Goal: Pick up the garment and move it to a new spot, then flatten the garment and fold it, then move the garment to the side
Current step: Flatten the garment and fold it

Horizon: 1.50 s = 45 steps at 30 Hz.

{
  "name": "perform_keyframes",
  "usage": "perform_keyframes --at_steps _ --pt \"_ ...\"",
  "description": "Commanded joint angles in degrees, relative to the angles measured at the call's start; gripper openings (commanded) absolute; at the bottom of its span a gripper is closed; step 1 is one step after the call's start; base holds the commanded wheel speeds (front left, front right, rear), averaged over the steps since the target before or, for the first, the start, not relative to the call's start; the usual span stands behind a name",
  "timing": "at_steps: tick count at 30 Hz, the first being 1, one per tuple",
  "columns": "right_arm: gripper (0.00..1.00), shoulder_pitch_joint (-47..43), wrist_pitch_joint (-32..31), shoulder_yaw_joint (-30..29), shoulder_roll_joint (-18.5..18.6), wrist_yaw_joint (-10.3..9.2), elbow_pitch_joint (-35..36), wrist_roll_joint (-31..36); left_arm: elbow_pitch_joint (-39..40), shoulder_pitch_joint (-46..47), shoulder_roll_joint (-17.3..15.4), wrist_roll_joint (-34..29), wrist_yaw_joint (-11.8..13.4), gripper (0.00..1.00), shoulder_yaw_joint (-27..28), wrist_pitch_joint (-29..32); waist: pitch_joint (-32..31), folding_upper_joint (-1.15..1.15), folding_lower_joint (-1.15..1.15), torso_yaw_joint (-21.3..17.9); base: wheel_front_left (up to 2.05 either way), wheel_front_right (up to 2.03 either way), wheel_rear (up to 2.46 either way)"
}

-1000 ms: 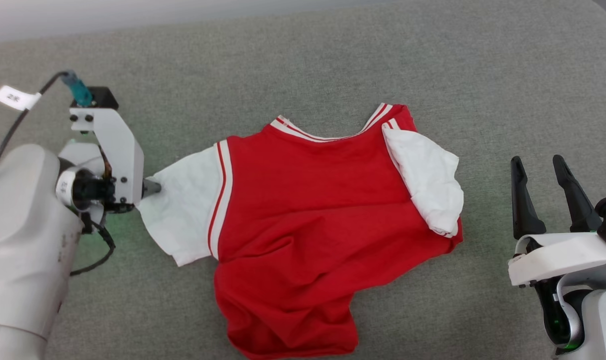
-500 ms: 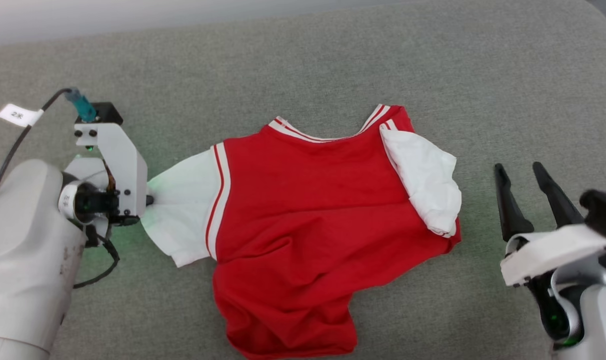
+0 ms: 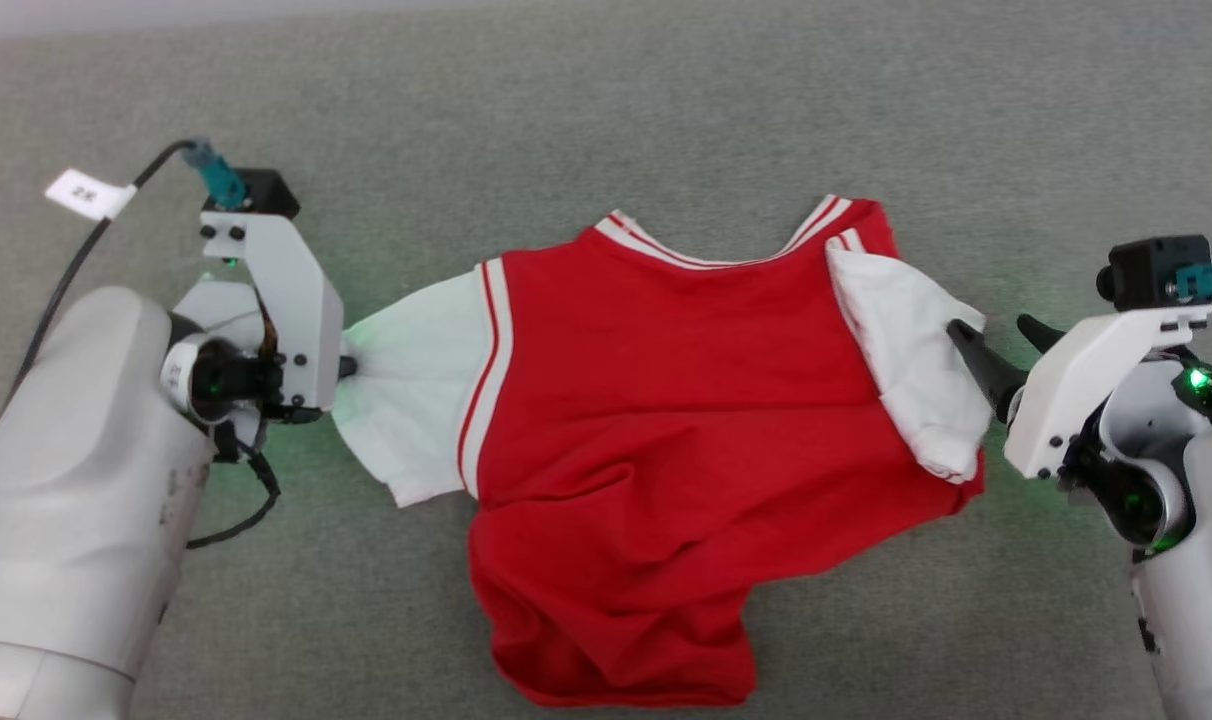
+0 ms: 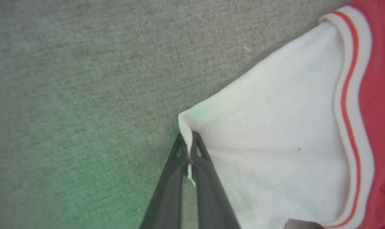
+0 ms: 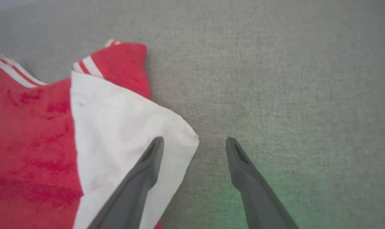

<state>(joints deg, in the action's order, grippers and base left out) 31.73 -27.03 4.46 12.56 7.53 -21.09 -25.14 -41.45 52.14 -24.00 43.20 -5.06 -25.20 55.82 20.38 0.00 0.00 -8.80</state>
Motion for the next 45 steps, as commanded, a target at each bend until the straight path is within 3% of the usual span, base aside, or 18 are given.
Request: perform_keyframes --at_steps 1,10,11,12,13,18,28,36,45 --pt "1.00 1.12 -1.52 0.44 0.64 -0.10 -1.41 -0.59 -2.12 -3.73 2.37 -0.14 -0.38 0.00 -2.04 0.35 0.83 0.00 0.00 1.28 0.00 0.00 0.00" --pt "1.00 6.63 -11.12 4.78 2.28 -0.09 -10.92 -2.49 -3.50 -1.94 2.68 0.06 -0.98 0.00 -2.73 -1.48 1.92 0.00 0.00 3.45 0.00 0.00 0.00" --pt "0.80 6.84 -12.31 5.48 2.13 -0.09 -11.76 -2.78 -3.74 -1.81 2.79 0.13 -1.02 0.00 -2.79 -1.64 1.93 0.00 0.00 3.58 0.00 0.00 0.00" --pt "0.31 7.05 -13.29 6.28 2.36 -0.08 -12.24 -2.84 -3.94 -1.69 2.91 0.20 -1.11 0.00 -2.81 -1.82 1.93 0.00 0.00 3.68 0.00 0.00 0.00" --pt "0.00 7.22 -14.62 7.32 2.66 -0.07 -12.73 -3.19 -4.13 -1.58 3.08 0.27 -1.19 0.00 -2.88 -1.98 1.90 0.00 0.00 3.82 0.00 0.00 0.00" --pt "0.00 8.60 -16.60 8.40 5.02 -0.08 -13.05 -4.85 -5.42 -1.13 3.30 0.61 -1.48 0.00 -3.12 -2.95 1.18 0.00 0.00 4.29 0.00 0.00 0.00" --pt "0.00 14.42 -17.17 5.11 8.16 -0.09 -8.03 -8.25 -4.70 5.62 2.56 1.15 -1.05 0.00 -1.01 -6.34 -3.19 0.00 0.00 5.02 0.00 0.00 0.00" --pt "0.00 19.27 -14.31 3.34 7.58 -0.09 -4.93 -8.68 -2.52 10.72 1.87 1.37 -0.59 0.00 0.72 -9.50 -10.41 0.00 0.00 5.69 0.00 0.00 0.00" --pt "0.00 26.38 -5.96 3.95 4.52 -0.09 -5.15 -6.43 -0.78 17.27 0.76 -0.05 0.49 0.00 2.85 -16.19 -17.07 0.00 0.00 5.90 0.00 0.00 0.00"
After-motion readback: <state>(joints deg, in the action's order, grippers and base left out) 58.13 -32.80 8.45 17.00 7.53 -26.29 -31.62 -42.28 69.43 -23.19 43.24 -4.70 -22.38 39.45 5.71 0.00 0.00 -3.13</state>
